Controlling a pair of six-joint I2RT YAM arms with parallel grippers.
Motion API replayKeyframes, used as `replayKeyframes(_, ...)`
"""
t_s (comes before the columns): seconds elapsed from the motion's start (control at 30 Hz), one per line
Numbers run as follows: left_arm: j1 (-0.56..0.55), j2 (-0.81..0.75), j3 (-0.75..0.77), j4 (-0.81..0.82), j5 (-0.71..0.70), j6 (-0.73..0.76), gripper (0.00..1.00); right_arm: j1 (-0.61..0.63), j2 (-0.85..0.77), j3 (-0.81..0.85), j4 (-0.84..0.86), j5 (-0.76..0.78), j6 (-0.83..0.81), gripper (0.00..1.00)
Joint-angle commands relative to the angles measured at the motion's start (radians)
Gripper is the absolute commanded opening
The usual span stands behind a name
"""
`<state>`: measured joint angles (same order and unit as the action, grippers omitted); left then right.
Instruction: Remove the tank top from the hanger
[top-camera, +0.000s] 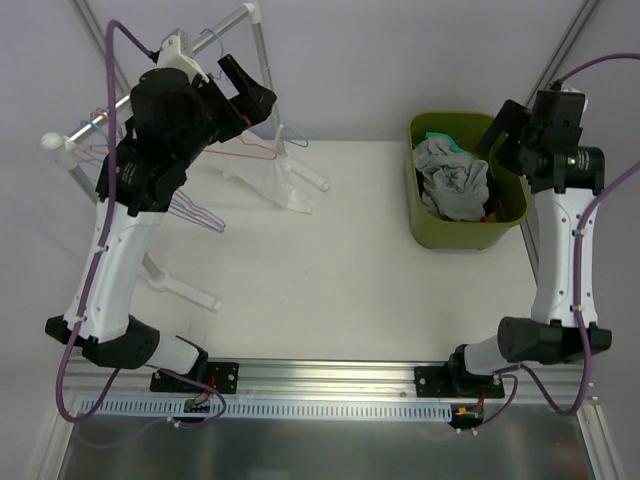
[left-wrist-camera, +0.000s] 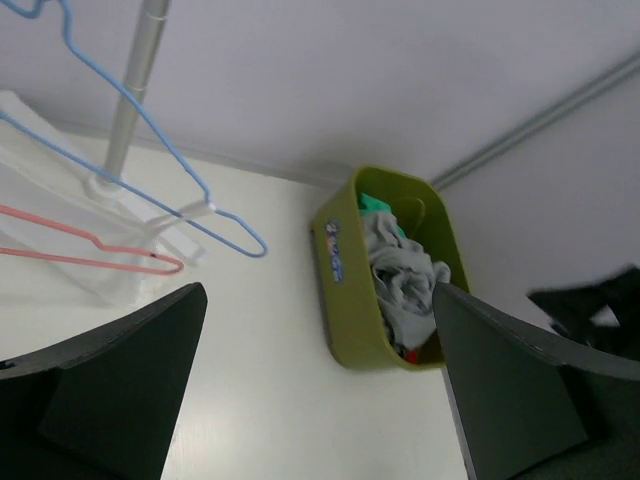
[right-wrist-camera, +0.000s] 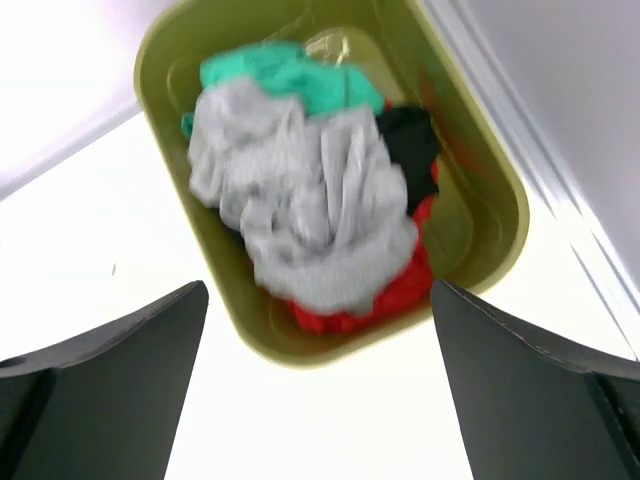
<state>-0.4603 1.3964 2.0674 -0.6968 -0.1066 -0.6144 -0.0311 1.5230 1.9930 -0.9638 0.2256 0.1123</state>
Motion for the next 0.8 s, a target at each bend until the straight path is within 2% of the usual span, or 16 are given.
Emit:
replayKeyframes(0.0,-0.014,0.075,0.043,-0.012,-0.221,-0.04,0.99,-0.001,-0.125,-0.112,-0.056,-0.125,0.004,0.99)
replayKeyframes(0.03,-0.014,0.091,0.051,-0.01,-0.267,-0.05,0.99,-0.001,-0.151,-0.17,-0.037,-0.175,0.0,1.0)
replayKeyframes(0.07,-0.015,0.126,0.062,-0.01,-0.29,-0.057,0.99,-0.001,-0.177,-0.204,-0.02,-0.303,0.001,0.99)
replayKeyframes(0.17,-0.015,0.217,0.108,-0.01,-0.347,-0.096,0.99,-0.001,-0.285,-0.344,0.059,-0.533,0.012,1.0)
replayKeyframes(0.27,-0.012,0.331,0.21,-0.009,-0.389,-0.087,0.99,0.003,-0.395,-0.486,0.132,-0.681,0.05,1.0)
replayKeyframes(0.4,0.006,0.424,0.283,-0.006,-0.435,-0.094,0.98,0.007,-0.506,-0.594,0.146,-0.735,0.058,0.99)
replayKeyframes(0.47,0.017,0.45,0.278,-0.006,-0.464,-0.093,0.93,0.008,-0.553,-0.623,0.145,-0.773,0.076,1.0)
replayKeyframes(0.5,0.023,0.458,0.275,-0.003,-0.473,-0.09,0.9,0.014,-0.561,-0.629,0.146,-0.787,0.084,0.99)
replayKeyframes(0.53,0.029,0.476,0.273,-0.001,-0.469,-0.091,0.77,0.019,-0.567,-0.631,0.148,-0.81,0.101,0.99)
replayKeyframes(0.63,0.045,0.506,0.275,0.003,-0.462,-0.09,0.69,0.025,-0.58,-0.623,0.146,-0.819,0.115,0.99)
replayKeyframes(0.7,0.043,0.513,0.273,0.005,-0.472,-0.088,0.59,0.028,-0.581,-0.609,0.146,-0.819,0.115,0.99)
replayKeyframes(0.73,0.045,0.507,0.272,0.003,-0.47,-0.091,0.52,0.03,-0.581,-0.599,0.143,-0.821,0.115,1.0)
replayKeyframes(0.77,0.045,0.5,0.266,0.005,-0.472,-0.099,0.39,0.03,-0.58,-0.594,0.143,-0.819,0.113,1.0)
